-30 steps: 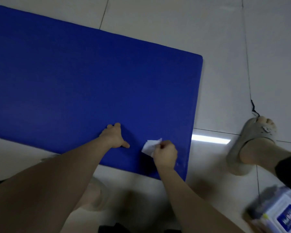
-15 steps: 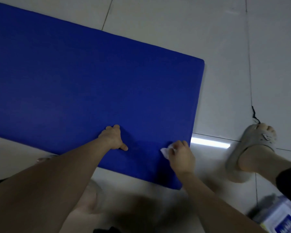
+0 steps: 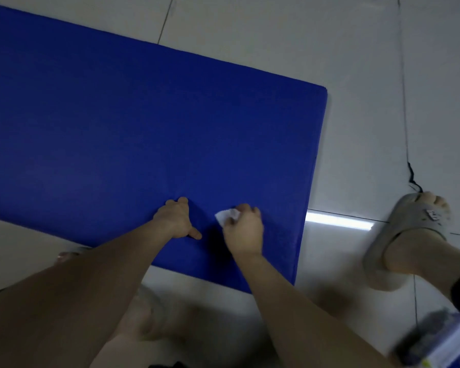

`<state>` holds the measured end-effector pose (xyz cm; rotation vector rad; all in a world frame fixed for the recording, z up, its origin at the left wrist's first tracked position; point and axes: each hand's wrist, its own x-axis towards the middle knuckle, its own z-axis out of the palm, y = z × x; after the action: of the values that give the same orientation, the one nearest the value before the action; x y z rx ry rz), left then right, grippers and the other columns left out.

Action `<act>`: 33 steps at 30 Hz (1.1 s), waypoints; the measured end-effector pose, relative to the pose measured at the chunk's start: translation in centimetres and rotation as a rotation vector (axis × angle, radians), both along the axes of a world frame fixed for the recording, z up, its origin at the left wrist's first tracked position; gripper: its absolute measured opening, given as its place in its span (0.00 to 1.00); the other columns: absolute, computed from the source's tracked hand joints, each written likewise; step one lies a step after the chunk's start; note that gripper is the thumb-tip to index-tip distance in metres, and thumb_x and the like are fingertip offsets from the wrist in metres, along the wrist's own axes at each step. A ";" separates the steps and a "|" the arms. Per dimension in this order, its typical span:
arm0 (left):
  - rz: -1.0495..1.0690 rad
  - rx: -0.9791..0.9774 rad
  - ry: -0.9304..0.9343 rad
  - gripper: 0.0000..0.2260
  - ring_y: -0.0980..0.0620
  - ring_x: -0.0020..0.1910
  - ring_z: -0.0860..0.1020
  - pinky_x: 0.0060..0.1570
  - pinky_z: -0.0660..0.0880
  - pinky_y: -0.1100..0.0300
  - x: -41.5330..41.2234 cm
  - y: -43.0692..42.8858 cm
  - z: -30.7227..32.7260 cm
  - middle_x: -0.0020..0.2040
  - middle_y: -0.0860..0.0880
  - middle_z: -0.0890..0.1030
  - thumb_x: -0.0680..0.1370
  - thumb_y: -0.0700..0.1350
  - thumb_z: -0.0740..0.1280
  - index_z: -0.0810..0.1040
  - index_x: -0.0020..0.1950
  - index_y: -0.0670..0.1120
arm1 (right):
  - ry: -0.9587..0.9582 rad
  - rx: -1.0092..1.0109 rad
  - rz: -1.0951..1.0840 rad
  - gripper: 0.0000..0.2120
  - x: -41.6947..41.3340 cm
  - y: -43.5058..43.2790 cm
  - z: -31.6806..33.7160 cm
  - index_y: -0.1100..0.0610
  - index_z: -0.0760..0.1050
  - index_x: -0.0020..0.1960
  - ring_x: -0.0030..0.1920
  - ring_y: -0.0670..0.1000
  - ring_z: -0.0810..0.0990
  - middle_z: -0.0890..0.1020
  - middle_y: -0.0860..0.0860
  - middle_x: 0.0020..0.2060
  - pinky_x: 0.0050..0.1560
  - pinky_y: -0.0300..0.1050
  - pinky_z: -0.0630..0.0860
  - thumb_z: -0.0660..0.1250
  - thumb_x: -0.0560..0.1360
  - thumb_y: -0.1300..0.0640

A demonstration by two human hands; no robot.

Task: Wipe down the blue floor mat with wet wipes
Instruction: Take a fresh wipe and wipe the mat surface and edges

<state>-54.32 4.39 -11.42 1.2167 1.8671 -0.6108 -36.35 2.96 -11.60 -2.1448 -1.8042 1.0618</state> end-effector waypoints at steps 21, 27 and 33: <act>-0.023 -0.006 0.025 0.49 0.44 0.62 0.75 0.53 0.78 0.52 0.4 0.1 0.6 0.69 0.43 0.68 0.66 0.64 0.80 0.59 0.76 0.47 | -0.107 -0.016 -0.270 0.14 6.8 2.6 0.2 0.58 0.70 0.47 0.45 0.58 0.82 0.81 0.51 0.39 0.40 0.44 0.66 0.61 0.83 0.46; -0.063 -0.005 0.035 0.44 0.46 0.54 0.74 0.47 0.74 0.54 0.1 0.2 0.0 0.64 0.44 0.70 0.66 0.65 0.79 0.62 0.72 0.46 | -0.148 -0.021 0.198 0.10 -2.2 5.3 -1.4 0.58 0.72 0.52 0.39 0.52 0.76 0.81 0.54 0.46 0.33 0.45 0.66 0.60 0.82 0.51; -0.053 -0.010 0.038 0.48 0.44 0.62 0.75 0.54 0.78 0.51 0.2 0.2 0.2 0.68 0.43 0.69 0.65 0.65 0.79 0.59 0.75 0.47 | -0.219 0.044 0.211 0.15 3.2 5.7 -1.3 0.56 0.72 0.53 0.41 0.54 0.79 0.78 0.51 0.45 0.34 0.46 0.67 0.59 0.82 0.43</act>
<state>-54.17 4.63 -11.26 1.2600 1.8664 -0.6758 -33.12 8.62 -12.90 -2.1553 -2.1705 0.8441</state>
